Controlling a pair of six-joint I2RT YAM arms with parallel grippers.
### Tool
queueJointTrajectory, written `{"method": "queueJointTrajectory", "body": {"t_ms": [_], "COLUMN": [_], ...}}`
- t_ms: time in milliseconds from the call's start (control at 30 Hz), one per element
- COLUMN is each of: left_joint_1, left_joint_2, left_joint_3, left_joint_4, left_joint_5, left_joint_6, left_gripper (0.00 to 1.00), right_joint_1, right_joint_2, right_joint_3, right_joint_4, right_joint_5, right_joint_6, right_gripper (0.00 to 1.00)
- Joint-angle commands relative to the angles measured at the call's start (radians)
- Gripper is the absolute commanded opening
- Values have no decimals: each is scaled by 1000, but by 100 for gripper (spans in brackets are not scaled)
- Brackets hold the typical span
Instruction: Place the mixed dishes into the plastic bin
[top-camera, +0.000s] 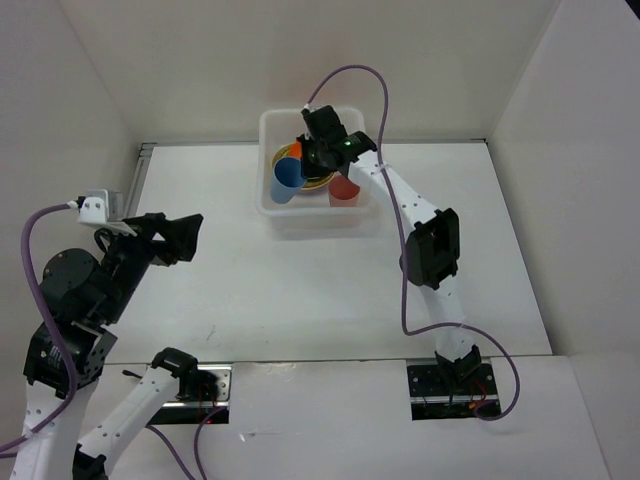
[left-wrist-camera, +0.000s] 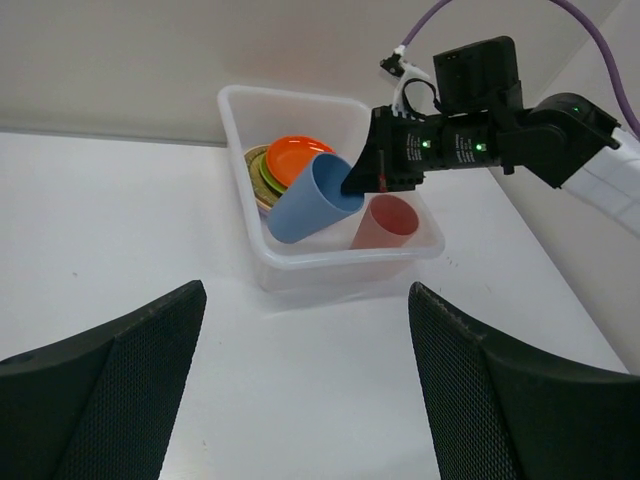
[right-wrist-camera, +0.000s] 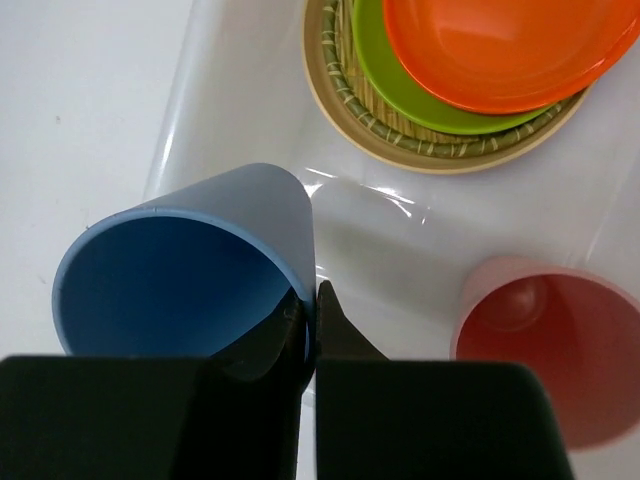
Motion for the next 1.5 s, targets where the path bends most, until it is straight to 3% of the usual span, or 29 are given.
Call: {"method": "queueJointTrajectory", "body": {"t_ms": [0,233,333,433,533,867,1067,1200,1233,1367,1467], "left_joint_1": [-3,-3,-3,-3,-3,-3,-3,-3,-3,-3,-3], "left_joint_2": [0,28,28,28,37,28,19,19,19,19,19], "left_joint_3": [-8,-18,-27,-27,-27,-36,-36,-36,-36,-45,-45], "left_joint_4": [18,27,28,28,28,17,8,8,8,20,29], "left_joint_5": [-7,5,5,5,5,-13,-13,-13,-13,-4,-4], "left_joint_6": [19,28,28,28,37,37,37,37,37,37,37], "left_gripper": [89,91,91,92,92,94,94,94,94,94,95], "right_joint_1": [-4,5,14,25,34,62,74,74,74,106,149], "right_joint_2": [45,181,272,460,461,461,435,350,301,126,-48], "right_joint_3": [121,275,435,850,845,854,881,881,881,813,719], "right_joint_4": [-47,-175,-294,-483,-472,-491,-502,-520,-520,-529,-538], "right_joint_5": [-7,14,42,77,34,103,160,183,192,249,353], "right_joint_6": [-19,-39,-50,-45,-45,-45,-36,-36,-27,-13,-4], "right_gripper": [0,0,0,3,11,42,49,62,74,100,100]}}
